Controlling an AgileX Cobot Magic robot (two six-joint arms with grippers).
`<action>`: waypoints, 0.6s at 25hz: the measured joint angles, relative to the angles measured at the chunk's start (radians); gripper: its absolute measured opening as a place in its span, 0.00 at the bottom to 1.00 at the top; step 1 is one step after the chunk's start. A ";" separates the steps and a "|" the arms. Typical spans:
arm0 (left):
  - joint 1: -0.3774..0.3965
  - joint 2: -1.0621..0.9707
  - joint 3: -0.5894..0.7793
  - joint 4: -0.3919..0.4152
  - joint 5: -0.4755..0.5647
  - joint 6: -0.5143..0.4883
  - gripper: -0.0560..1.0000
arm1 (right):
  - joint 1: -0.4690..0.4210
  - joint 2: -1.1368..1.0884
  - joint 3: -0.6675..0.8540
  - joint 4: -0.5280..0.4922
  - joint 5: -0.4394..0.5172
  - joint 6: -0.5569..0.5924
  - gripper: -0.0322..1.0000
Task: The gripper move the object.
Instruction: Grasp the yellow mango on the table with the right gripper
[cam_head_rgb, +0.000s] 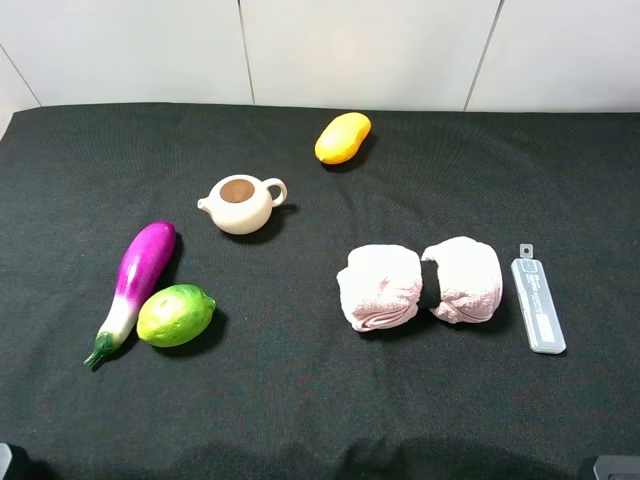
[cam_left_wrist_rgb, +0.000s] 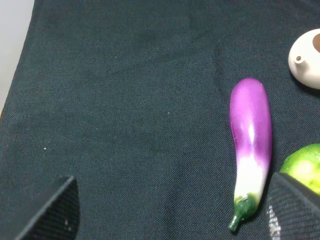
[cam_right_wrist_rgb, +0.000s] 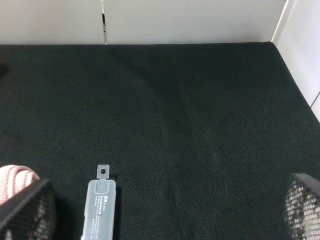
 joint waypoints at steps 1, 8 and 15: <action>0.000 0.000 0.000 0.000 0.000 0.000 0.80 | 0.000 0.000 0.000 0.000 0.000 0.000 0.70; 0.000 0.000 0.000 0.000 0.000 0.000 0.80 | 0.000 0.000 0.000 0.000 0.000 0.000 0.70; 0.000 0.000 0.000 0.000 0.000 0.000 0.80 | 0.000 0.000 0.000 0.000 0.000 0.000 0.70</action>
